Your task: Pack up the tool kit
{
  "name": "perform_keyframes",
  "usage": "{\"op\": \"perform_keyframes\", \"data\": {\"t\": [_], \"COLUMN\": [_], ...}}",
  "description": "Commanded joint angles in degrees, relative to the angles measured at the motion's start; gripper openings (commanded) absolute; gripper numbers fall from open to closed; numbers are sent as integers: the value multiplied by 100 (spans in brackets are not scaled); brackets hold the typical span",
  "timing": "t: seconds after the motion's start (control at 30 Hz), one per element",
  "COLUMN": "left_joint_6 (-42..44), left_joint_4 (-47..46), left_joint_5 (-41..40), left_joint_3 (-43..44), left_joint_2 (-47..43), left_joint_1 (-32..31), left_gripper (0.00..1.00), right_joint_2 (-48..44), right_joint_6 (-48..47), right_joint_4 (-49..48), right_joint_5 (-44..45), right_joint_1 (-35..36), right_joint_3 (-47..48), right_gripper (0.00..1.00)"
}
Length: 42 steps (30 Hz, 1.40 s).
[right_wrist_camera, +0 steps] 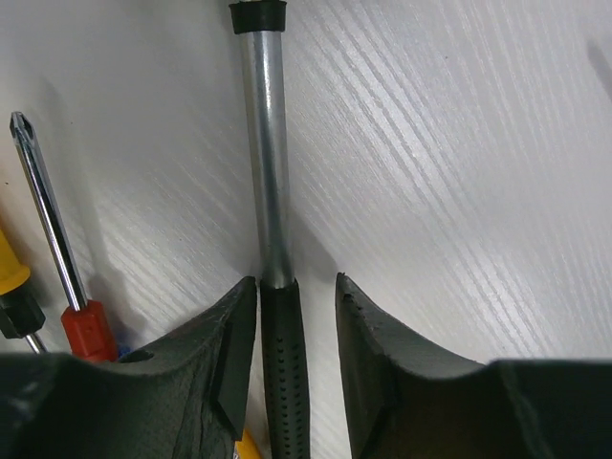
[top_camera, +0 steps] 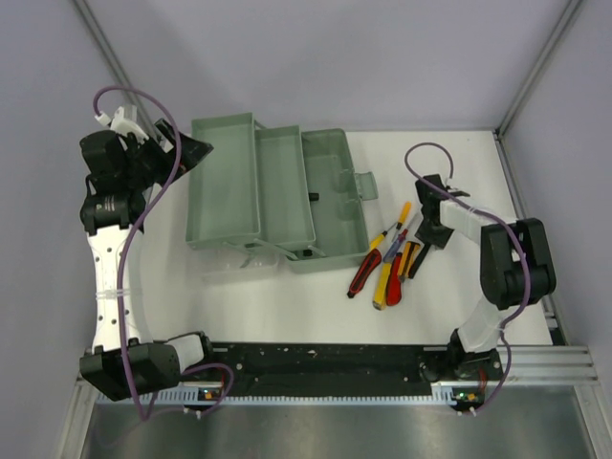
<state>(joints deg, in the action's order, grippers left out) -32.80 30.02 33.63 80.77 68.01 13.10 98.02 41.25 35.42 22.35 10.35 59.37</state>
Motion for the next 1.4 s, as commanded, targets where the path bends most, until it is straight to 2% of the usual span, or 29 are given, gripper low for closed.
{"op": "perform_keyframes", "data": {"t": [0.0,0.07,0.17,0.23,0.3,0.57,0.73,0.9,1.03,1.17,1.37], "left_joint_6": [133,142,151,142,142,124,124,133,151,133,98], "left_joint_4": [-216,-216,-198,-198,-207,-216,-207,-207,-198,-181,-190], "left_joint_5": [65,74,56,56,74,83,56,30,21,21,56], "left_joint_3": [70,79,123,132,141,202,211,220,211,202,193], "left_joint_2": [2,20,46,63,72,107,116,99,81,55,20], "left_joint_1": [-27,-18,-18,-36,-27,-27,-27,-36,-27,-27,-27], "left_gripper": [94,94,94,94,94,94,94,94,94,94,94], "right_joint_2": [68,121,16,-54,-142,-897,-1486,-1742,-1847,-1795,-1014], "right_joint_6": [32,67,137,76,-21,-609,-900,-953,-961,-1224,-1515], "right_joint_4": [-281,-325,-360,-387,-387,-378,-378,-439,-851,-1396,-1573], "right_joint_5": [-168,-292,-310,-336,-302,-354,-748,-1767,-2786,-3122,-2903], "right_joint_1": [-103,-156,-200,-191,-191,-191,-191,-191,-139,466,1609], "right_joint_3": [110,31,-92,-110,-58,293,654,1067,1199,1339,2024], "right_gripper": [37,33,19,5,0,0,0,0,0,0,0]}}
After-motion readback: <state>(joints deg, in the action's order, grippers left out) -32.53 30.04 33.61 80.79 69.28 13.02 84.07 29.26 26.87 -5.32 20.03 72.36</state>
